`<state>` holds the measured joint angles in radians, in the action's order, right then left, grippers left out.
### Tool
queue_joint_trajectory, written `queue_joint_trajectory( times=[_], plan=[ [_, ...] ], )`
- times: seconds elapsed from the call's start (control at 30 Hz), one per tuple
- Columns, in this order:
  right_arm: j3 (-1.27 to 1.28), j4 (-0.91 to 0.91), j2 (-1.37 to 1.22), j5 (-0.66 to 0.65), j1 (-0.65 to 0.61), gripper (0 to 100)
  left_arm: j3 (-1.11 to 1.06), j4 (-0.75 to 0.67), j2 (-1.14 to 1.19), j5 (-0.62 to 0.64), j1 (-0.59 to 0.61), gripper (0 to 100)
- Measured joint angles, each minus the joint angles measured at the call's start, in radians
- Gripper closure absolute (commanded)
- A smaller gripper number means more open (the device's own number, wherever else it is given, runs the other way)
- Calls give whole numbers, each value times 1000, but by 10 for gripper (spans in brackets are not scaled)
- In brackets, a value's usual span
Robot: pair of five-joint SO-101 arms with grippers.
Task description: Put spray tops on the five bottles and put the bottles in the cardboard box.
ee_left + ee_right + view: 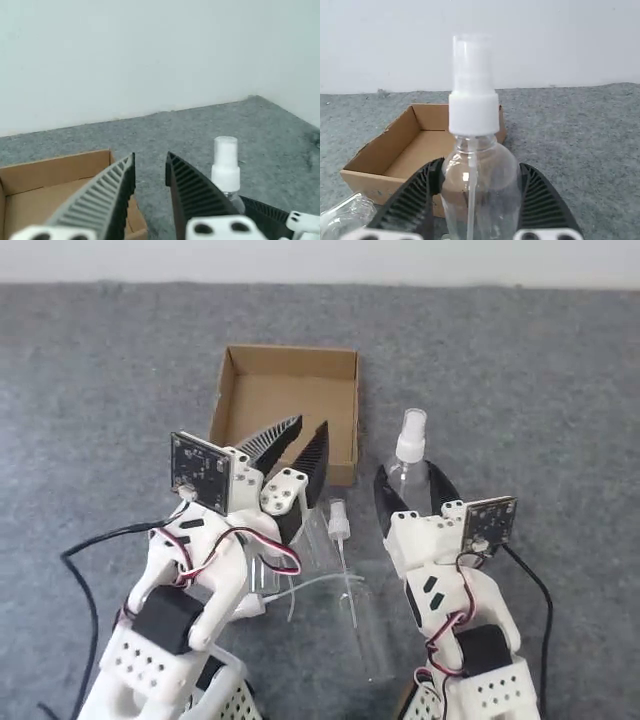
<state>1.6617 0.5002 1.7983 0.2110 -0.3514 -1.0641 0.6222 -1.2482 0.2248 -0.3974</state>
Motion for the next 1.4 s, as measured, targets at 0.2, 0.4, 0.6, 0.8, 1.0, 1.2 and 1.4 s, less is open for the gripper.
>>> queue_joint_trajectory(
  times=[0.2, 0.4, 0.6, 0.8, 1.0, 1.2, 1.4],
  plan=[
    [0, -5, 0, 14, 2, 950, -58, 0, -3, -17, 14, 912],
    [0, -103, 0, 17, 32, 950, -110, 0, -3, -72, 14, 913],
    [0, -209, 0, 17, 71, 951, -112, 34, -9, -78, 14, 913],
    [-26, -227, 0, 17, 68, 951, -112, 34, -9, -78, 14, 913],
    [-140, -227, 0, 17, 41, 951, -112, 34, -9, -78, 14, 913],
    [-229, -272, -75, 17, 3, 951, -112, 35, -9, -78, 14, 910],
    [-287, -496, -365, 23, -2, 951, -112, 44, -9, -120, 14, 874]
  ],
)
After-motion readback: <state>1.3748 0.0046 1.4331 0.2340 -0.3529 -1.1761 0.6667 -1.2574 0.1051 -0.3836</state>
